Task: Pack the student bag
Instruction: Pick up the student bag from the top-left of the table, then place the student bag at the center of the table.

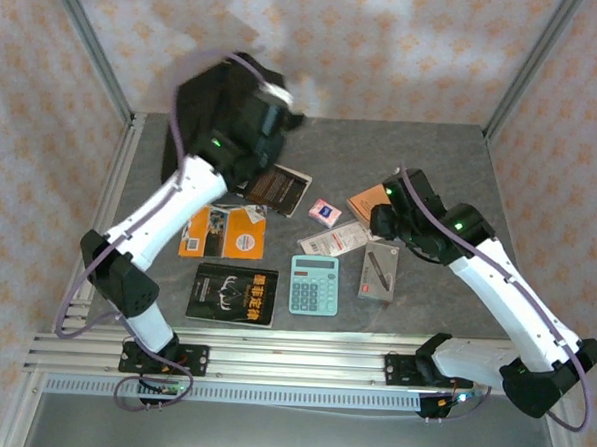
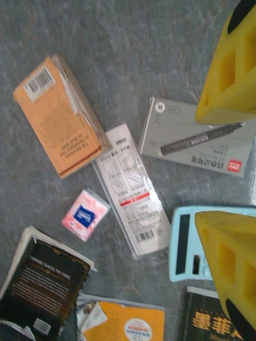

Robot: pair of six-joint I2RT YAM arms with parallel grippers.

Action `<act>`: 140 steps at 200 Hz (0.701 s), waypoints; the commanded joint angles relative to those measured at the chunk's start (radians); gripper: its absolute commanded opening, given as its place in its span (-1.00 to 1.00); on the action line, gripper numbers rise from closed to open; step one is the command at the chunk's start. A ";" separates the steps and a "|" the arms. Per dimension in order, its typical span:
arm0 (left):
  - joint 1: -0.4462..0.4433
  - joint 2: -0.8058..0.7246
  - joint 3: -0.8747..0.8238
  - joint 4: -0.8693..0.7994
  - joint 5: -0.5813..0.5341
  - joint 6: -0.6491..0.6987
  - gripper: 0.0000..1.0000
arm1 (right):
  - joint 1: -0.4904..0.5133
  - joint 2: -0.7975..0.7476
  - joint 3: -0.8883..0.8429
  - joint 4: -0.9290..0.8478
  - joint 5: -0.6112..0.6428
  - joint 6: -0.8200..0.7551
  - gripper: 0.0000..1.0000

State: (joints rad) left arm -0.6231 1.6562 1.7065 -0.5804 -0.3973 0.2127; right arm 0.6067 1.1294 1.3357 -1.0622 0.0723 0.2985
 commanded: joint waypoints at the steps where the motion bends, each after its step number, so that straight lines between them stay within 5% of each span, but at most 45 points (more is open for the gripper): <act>1: -0.129 -0.075 -0.169 0.165 -0.040 0.262 -1.00 | -0.038 -0.058 0.012 -0.025 0.066 0.015 -0.08; 69: -0.160 -0.259 -0.402 0.205 0.103 0.407 -1.00 | -0.076 -0.068 -0.012 0.055 0.037 0.153 0.02; 140: -0.157 -0.500 -0.661 0.245 0.236 0.472 -1.00 | -0.224 0.238 0.176 0.205 -0.337 0.362 0.73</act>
State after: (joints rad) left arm -0.7750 1.2118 1.0840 -0.3946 -0.2222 0.6506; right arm 0.4427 1.3041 1.4639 -0.9630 -0.1036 0.5198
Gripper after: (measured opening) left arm 0.049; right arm 0.829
